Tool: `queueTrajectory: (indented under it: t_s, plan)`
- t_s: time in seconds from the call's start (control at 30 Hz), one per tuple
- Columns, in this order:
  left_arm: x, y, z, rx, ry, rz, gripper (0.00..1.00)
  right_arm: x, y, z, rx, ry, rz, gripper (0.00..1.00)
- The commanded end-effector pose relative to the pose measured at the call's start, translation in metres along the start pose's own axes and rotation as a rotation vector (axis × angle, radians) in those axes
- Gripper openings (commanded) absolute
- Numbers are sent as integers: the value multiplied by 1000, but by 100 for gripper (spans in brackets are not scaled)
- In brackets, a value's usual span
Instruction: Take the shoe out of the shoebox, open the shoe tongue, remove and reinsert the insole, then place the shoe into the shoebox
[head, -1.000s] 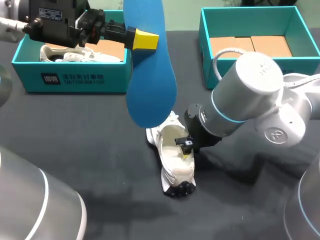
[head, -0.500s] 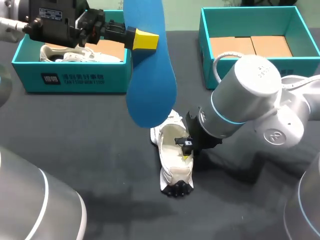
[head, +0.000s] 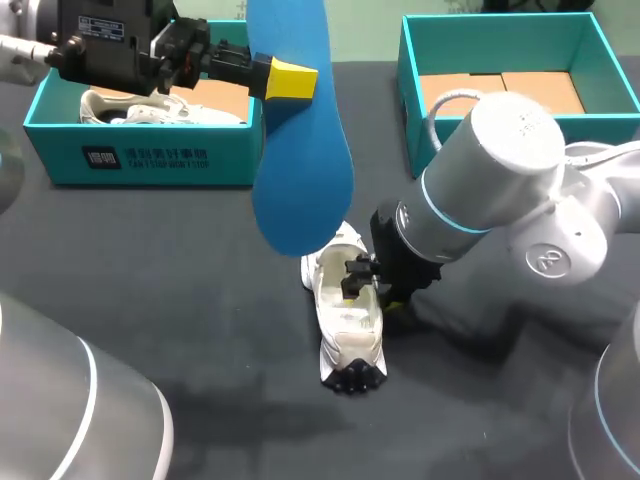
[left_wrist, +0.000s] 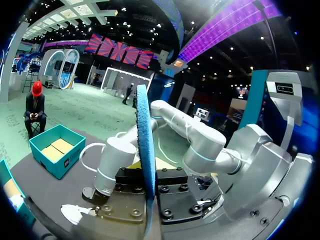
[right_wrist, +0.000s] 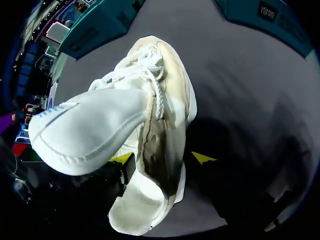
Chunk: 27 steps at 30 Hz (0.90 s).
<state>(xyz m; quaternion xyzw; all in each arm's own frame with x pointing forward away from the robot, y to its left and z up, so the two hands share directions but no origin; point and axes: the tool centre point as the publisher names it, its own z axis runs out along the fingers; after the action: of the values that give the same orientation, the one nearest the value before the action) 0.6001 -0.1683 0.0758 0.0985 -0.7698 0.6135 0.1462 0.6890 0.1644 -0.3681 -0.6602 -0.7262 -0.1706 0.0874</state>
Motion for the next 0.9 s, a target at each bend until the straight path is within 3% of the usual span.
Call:
queueTrajectory:
  t_s: [0.03, 0.17, 0.57, 0.6, 0.9]
  plan:
    - [-1, -1, 2, -2, 1, 0, 0, -13, -11, -33, -86, 139, -22, 100]
    - [-1, -1, 2, -2, 1, 0, 0, -16, -11, -54, -86, 183, -72, 100]
    - [-1, -1, 2, -2, 1, 0, 0, -16, -11, -54, -86, 183, -72, 100]
    - [-1, -1, 2, -2, 1, 0, 0, -17, -8, -50, -63, 234, -77, 100]
    - [-1, -1, 2, -2, 1, 0, 0, -24, 4, -97, -29, 387, -55, 100]
